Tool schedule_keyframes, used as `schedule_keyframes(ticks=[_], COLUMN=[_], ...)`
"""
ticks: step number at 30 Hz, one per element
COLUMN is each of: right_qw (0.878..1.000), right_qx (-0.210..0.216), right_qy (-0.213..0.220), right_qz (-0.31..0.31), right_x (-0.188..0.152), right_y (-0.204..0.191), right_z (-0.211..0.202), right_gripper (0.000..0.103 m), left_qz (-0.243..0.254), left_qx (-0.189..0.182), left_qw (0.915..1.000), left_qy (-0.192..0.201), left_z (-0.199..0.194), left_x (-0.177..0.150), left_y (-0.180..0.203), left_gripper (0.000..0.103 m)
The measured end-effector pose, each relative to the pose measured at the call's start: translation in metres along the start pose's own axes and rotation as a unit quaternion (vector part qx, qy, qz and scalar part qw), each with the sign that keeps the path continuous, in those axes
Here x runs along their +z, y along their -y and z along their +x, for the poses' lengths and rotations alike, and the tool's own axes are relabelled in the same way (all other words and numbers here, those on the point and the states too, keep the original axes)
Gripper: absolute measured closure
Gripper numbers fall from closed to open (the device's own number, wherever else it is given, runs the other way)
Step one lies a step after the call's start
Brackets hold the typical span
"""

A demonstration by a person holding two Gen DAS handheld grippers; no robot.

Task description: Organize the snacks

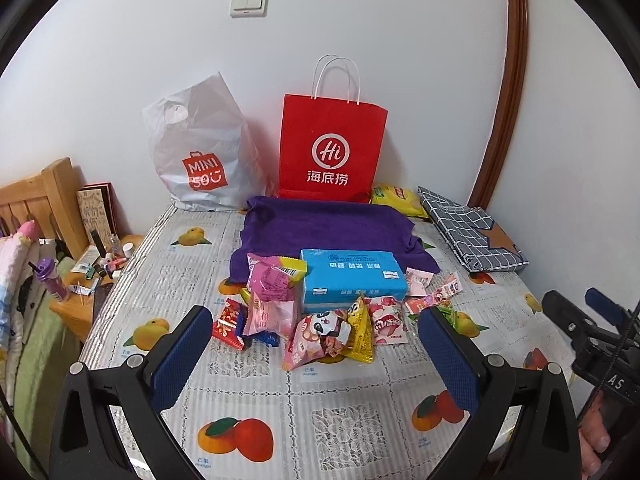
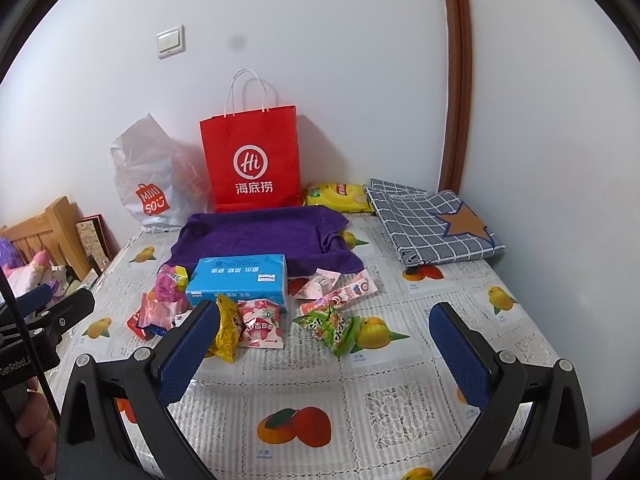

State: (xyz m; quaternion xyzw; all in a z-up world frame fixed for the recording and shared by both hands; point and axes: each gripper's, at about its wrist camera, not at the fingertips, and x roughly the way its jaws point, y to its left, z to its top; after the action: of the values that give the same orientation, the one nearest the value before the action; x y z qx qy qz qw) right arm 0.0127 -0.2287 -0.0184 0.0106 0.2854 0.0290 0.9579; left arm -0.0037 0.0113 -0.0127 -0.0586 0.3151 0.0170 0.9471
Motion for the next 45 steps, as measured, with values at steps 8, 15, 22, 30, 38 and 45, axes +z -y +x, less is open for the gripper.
schedule_keyframes(ticks=[8, 15, 22, 30, 38, 45], right_qw=[1.000, 1.000, 1.000, 0.996, 0.990, 0.982], right_qx=[0.013, 0.024, 0.009, 0.035, 0.038, 0.047], right_qy=[0.023, 0.009, -0.027, -0.078, -0.123, -0.163], right_qz=[-0.005, 0.004, -0.007, -0.013, -0.062, -0.077], right_x=[0.004, -0.003, -0.018, -0.033, -0.054, -0.064], right_y=[0.008, 0.020, 0.021, 0.019, 0.008, 0.001], right_z=[0.015, 0.057, 0.111, 0.169, 0.213, 0.239], right_gripper=[0.000, 0.000, 0.002, 0.017, 0.019, 0.026], left_qz=[0.006, 0.006, 0.007, -0.024, -0.041, -0.041], left_qx=[0.021, 0.030, 0.040, 0.031, 0.039, 0.044], left_qw=[0.9997, 0.9990, 0.9977, 0.9965, 0.9933, 0.9916], left_qy=[0.015, -0.032, -0.054, -0.074, -0.101, -0.115], left_z=[0.016, 0.058, 0.099, 0.134, 0.156, 0.169], left_x=[0.002, 0.002, -0.008, -0.012, -0.015, -0.016], left_y=[-0.012, -0.026, -0.041, -0.063, -0.082, -0.089], left_gripper=[0.000, 0.000, 0.000, 0.000, 0.000, 0.000])
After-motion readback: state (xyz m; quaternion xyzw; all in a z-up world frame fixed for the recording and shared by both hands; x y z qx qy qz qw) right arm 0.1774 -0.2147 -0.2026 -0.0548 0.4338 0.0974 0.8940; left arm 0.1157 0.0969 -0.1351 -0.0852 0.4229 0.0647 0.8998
